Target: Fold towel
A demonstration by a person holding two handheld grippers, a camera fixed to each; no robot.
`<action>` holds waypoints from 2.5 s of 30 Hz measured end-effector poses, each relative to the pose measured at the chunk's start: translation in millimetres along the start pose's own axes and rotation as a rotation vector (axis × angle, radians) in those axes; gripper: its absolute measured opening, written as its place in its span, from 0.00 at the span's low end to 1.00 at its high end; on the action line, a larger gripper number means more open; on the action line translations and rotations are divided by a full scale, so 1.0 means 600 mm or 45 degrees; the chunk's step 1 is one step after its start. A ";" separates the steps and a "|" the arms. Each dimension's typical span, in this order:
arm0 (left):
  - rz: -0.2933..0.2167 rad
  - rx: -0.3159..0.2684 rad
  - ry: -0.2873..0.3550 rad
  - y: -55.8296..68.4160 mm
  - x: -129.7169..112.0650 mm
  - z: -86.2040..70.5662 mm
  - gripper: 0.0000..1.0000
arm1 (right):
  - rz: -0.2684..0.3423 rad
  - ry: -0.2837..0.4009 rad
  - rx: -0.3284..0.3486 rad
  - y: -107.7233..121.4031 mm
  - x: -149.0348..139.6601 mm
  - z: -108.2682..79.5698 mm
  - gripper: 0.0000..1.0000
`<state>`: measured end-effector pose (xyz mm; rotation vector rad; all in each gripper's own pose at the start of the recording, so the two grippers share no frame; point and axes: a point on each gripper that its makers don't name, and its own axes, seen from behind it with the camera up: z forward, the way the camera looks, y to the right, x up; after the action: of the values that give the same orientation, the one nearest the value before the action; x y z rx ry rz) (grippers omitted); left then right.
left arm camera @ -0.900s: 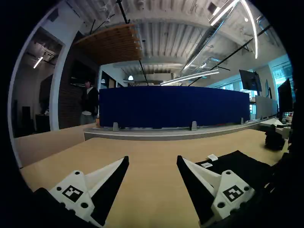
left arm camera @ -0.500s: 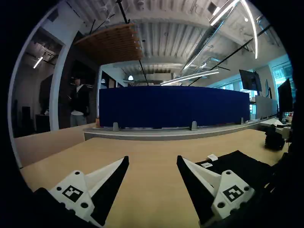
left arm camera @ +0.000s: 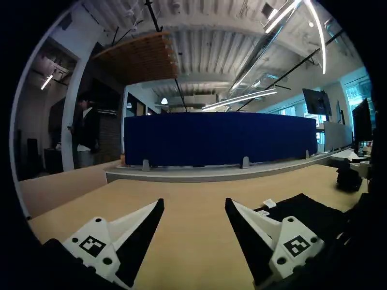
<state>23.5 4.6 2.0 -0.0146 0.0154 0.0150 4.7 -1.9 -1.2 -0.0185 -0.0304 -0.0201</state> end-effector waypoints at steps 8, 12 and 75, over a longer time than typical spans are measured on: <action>0.006 -0.023 -0.005 0.010 0.096 -0.006 0.93 | -0.030 0.009 -0.006 -0.018 0.104 -0.018 1.00; -0.009 -0.032 -0.024 0.010 0.145 -0.012 0.93 | -0.050 0.021 -0.013 -0.025 0.170 -0.027 1.00; 0.265 -0.711 -0.714 0.204 -0.038 -0.099 0.94 | -0.340 -0.666 0.601 -0.180 -0.007 -0.120 1.00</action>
<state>-2.2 125.9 -58.7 -0.5668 -0.5490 0.2310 0.4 -111.4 -71.3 0.4538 -0.5596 -0.2740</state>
